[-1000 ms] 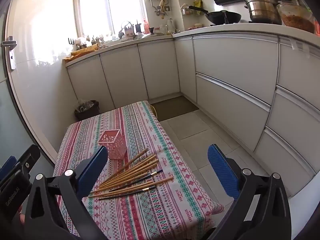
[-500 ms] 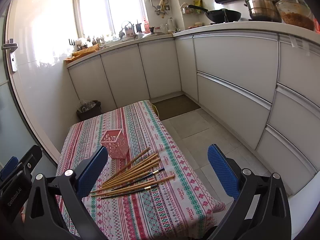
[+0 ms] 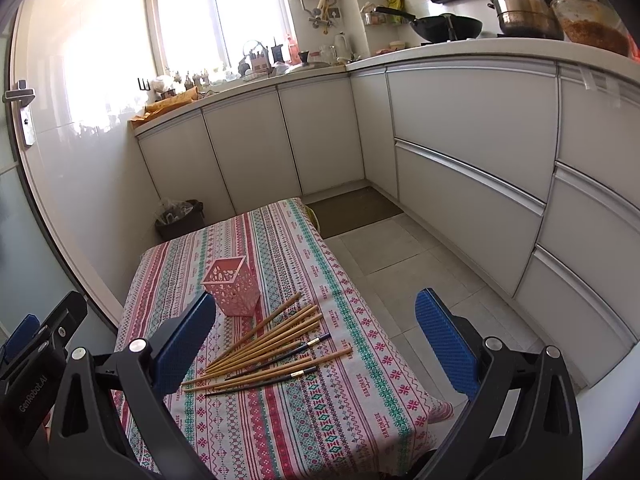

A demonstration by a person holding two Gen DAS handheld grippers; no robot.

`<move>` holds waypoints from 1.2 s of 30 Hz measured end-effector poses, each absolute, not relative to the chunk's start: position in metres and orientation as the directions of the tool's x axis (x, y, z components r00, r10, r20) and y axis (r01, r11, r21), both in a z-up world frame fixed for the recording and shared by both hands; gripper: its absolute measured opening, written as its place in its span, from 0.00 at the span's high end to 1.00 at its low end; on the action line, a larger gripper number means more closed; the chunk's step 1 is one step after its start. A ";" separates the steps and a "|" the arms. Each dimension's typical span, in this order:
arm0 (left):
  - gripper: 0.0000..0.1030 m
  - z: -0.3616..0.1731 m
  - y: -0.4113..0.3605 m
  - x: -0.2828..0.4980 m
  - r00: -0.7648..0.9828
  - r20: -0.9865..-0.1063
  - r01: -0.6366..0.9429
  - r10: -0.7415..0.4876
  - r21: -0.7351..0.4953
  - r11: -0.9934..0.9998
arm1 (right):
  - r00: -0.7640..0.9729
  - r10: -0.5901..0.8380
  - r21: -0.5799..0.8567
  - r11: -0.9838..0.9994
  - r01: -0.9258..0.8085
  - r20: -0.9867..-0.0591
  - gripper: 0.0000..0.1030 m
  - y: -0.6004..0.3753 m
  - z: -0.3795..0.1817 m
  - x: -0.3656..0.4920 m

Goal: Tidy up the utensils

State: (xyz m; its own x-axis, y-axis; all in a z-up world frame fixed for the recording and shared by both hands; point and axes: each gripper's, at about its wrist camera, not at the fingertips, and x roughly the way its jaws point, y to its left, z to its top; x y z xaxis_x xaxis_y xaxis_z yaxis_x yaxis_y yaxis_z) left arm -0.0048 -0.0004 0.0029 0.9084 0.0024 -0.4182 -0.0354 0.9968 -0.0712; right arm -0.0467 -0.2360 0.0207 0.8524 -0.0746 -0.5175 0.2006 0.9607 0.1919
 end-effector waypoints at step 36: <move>0.07 -0.004 -0.002 -0.004 0.898 -0.440 -0.040 0.007 -0.067 0.997 | 0.842 -0.052 0.209 0.959 0.193 -0.536 0.05 -0.234 0.017 -0.047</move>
State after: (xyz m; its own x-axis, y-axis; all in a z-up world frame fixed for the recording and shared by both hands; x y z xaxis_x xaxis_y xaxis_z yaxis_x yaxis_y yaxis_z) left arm -0.0043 -0.0018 -0.0040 0.8979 0.0065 -0.4402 -0.0402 0.9969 -0.0672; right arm -0.0468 -0.2340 0.0166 0.8425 -0.0523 -0.5362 0.1927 0.9587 0.2093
